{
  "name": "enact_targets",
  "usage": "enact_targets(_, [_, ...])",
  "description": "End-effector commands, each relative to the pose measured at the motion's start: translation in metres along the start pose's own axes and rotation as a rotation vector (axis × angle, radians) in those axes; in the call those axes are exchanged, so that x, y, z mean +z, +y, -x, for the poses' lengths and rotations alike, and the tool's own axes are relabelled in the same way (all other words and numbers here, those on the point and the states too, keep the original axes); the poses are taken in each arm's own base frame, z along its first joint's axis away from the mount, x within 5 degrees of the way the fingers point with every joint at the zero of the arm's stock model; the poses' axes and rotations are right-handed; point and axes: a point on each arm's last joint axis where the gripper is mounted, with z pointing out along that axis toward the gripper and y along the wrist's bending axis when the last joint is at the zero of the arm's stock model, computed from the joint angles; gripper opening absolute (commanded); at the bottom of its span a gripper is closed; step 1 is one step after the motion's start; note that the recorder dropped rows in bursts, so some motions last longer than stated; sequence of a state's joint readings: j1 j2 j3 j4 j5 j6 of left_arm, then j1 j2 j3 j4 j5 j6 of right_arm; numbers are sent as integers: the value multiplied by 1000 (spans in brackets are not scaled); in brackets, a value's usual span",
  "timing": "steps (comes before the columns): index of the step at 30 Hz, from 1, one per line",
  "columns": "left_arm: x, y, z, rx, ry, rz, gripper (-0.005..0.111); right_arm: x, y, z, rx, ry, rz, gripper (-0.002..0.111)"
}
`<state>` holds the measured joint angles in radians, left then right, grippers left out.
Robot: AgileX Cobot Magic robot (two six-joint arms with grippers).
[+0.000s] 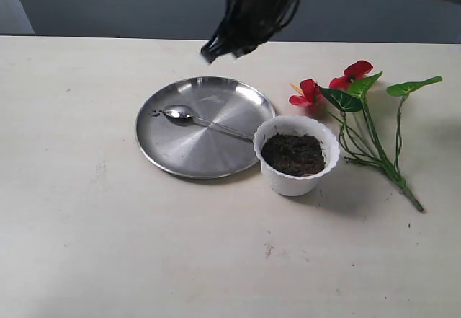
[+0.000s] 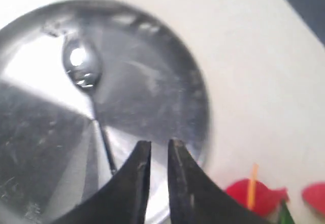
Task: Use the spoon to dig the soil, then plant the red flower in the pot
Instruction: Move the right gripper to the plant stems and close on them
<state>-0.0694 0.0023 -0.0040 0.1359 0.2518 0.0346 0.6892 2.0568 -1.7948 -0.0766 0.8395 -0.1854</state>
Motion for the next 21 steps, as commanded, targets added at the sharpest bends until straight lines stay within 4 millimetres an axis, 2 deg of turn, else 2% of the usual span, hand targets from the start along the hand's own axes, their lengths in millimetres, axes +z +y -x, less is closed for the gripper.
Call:
enact_targets(1, [0, 0, 0, -3, -8, -5, 0, -63, -78, -31, 284, 99, -85, 14])
enact_targets(2, [0, 0, 0, -3, -8, -5, 0, -78, -94, -44, 325, 147, -76, 14])
enact_targets(5, [0, 0, 0, -3, -8, -5, 0, -100, -113, -61, 354, 189, -27, 14])
enact_targets(9, [0, 0, 0, -3, -8, -5, 0, -117, -118, -81, 405, 160, 55, 14])
enact_targets(12, [0, 0, 0, -3, -8, -5, 0, -123, -106, -109, 423, 202, 110, 14])
enact_targets(15, [0, 0, 0, -3, -8, -5, 0, -119, -90, -137, 441, 197, 90, 14])
enact_targets(18, [0, 0, 0, -3, -8, -5, 0, -110, -72, -168, 470, 168, 68, 14])
enact_targets(21, [0, 0, 0, -3, -8, -5, 0, -93, -54, -201, 509, 164, 56, 14])
